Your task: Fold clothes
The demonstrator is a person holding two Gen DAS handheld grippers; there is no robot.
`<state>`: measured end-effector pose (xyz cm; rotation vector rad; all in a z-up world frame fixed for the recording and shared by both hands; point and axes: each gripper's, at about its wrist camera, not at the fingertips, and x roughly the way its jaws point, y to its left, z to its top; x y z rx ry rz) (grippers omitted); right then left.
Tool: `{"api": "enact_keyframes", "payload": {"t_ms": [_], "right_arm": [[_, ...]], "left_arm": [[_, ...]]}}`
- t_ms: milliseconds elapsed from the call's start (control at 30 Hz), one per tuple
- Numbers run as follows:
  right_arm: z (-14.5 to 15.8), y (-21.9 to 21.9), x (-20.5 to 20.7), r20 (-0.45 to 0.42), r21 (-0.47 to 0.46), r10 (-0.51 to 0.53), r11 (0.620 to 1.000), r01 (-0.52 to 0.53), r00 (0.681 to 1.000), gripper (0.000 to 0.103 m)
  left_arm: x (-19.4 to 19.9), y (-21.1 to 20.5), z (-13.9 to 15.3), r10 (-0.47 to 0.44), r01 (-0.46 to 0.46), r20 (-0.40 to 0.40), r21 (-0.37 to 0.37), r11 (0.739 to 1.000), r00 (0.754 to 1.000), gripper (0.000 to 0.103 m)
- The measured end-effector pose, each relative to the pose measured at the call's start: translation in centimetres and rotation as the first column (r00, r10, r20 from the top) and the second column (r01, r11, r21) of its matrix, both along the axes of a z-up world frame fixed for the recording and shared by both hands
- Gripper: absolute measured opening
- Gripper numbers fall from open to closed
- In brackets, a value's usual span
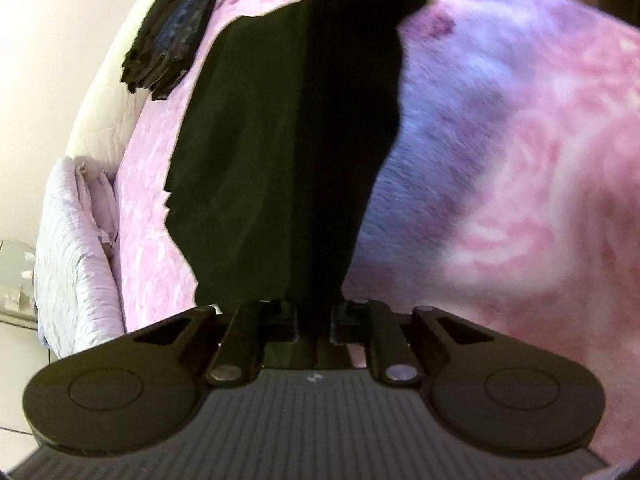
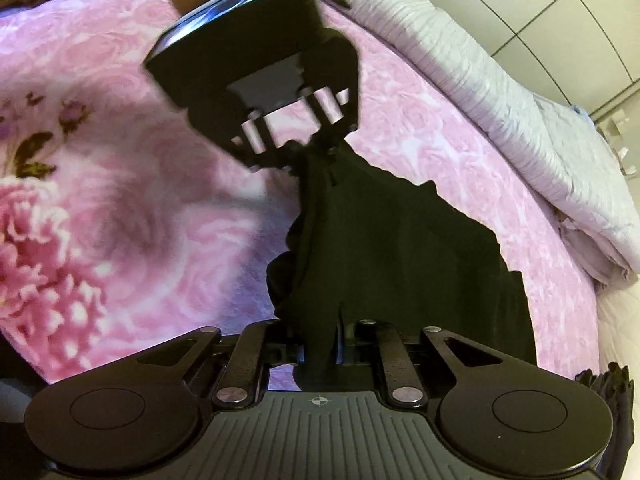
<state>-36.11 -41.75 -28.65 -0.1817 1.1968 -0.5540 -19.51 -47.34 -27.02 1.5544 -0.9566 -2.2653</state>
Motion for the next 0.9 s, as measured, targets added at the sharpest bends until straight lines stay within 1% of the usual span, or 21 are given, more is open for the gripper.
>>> {"api": "enact_keyframes", "payload": {"t_ms": [100, 167, 267, 367, 400, 467, 533, 600, 633, 700, 800, 833, 900], "right_arm": [[1.1, 1.2, 0.4, 0.007, 0.025, 0.012, 1.0, -0.012, 1.0, 0.012], [1.9, 2.2, 0.5, 0.023, 0.05, 0.011, 0.999, -0.012, 1.0, 0.012], [3.8, 3.4, 0.5, 0.074, 0.117, 0.01, 0.993, -0.019, 0.997, 0.012], [5.7, 3.2, 0.0, 0.139, 0.185, -0.017, 0.983, -0.009, 0.99, 0.012], [6.5, 2.6, -0.4, 0.165, 0.207, -0.047, 0.978, 0.012, 0.985, 0.012], [8.6, 0.6, -2.0, 0.232, 0.248, -0.136, 0.966, 0.076, 0.963, 0.012], [10.6, -2.0, -4.0, 0.3, 0.285, -0.219, 0.949, 0.132, 0.929, 0.012], [12.4, -4.8, -6.7, 0.364, 0.314, -0.292, 0.932, 0.179, 0.884, 0.011], [13.1, -6.3, -8.2, 0.392, 0.324, -0.325, 0.924, 0.201, 0.861, 0.011], [14.0, -9.5, -11.7, 0.444, 0.36, -0.396, 0.9, 0.245, 0.804, 0.011], [14.0, -13.9, -17.0, 0.495, 0.436, -0.496, 0.852, 0.29, 0.713, 0.011], [13.4, -15.4, -18.8, 0.506, 0.468, -0.53, 0.831, 0.3, 0.68, 0.011], [11.4, -18.5, -22.5, 0.505, 0.542, -0.604, 0.778, 0.317, 0.617, 0.011]], "left_arm": [[-0.1, -0.4, 1.2, -0.003, 0.003, 0.012, 0.005, 1.0, 1.0, 0.007], [0.4, 0.6, 2.7, 0.009, -0.011, 0.037, 0.042, 0.999, 0.999, 0.007], [1.1, 2.0, 5.1, 0.033, -0.04, 0.071, 0.101, 0.994, 0.997, 0.007], [0.4, 1.2, 7.9, 0.056, -0.068, 0.092, 0.141, 0.988, 0.994, 0.007], [-0.1, 0.6, 8.8, 0.06, -0.074, 0.097, 0.146, 0.986, 0.994, 0.007], [-1.6, -1.3, 11.3, 0.062, -0.076, 0.099, 0.148, 0.986, 0.993, 0.008], [-4.2, -4.2, 13.8, 0.066, -0.081, 0.098, 0.159, 0.984, 0.993, 0.008], [-7.2, -7.1, 16.0, 0.061, -0.079, 0.105, 0.168, 0.983, 0.993, 0.009], [-9.2, -8.6, 16.6, 0.049, -0.068, 0.113, 0.169, 0.983, 0.992, 0.009], [-13.3, -11.5, 17.8, 0.024, -0.046, 0.129, 0.171, 0.984, 0.991, 0.009], [-19.1, -15.6, 17.2, -0.008, -0.031, 0.172, 0.22, 0.975, 0.985, 0.01], [-21.1, -16.9, 16.4, -0.023, -0.023, 0.189, 0.242, 0.97, 0.982, 0.011], [-24.9, -19.5, 14.1, -0.048, -0.02, 0.224, 0.29, 0.957, 0.973, 0.012]]}}
